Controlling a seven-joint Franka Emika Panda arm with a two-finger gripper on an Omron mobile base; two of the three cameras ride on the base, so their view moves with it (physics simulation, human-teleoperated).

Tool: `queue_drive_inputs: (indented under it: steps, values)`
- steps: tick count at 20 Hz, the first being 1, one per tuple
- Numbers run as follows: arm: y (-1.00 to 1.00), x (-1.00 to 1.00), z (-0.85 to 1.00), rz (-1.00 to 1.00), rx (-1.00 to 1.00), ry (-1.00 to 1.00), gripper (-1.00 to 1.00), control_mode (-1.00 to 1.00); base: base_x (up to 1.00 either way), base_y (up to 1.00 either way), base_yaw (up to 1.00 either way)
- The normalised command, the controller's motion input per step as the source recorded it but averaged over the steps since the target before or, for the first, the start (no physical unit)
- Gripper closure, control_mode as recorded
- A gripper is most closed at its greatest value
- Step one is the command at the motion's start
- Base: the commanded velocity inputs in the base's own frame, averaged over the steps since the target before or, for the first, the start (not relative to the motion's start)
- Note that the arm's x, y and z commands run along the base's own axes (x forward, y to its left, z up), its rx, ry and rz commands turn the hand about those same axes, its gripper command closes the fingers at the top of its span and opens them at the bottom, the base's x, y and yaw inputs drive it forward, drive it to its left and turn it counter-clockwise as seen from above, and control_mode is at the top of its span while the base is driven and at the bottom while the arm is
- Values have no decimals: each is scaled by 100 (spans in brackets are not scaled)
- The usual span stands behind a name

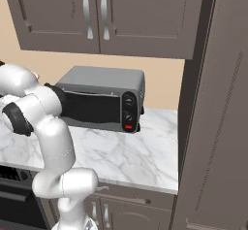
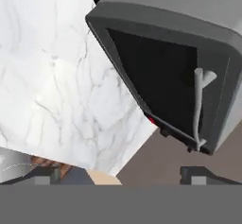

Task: Pick up the bagel from the plate, place it on the toaster oven rack, close the door, and set the timer.

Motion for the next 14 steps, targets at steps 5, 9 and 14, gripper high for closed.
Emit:
queue_drive_inputs:
  steps: [5,9,14]
  values:
    - [-62,-22,-1,-36,26,-24,-100,-100,0,0,0]
    - [-64,-24,-8,-32,27,-31,-100,-100,0,0,0]
    - [-61,-37,-20,-26,25,-39,-100,-100,0,0,0]
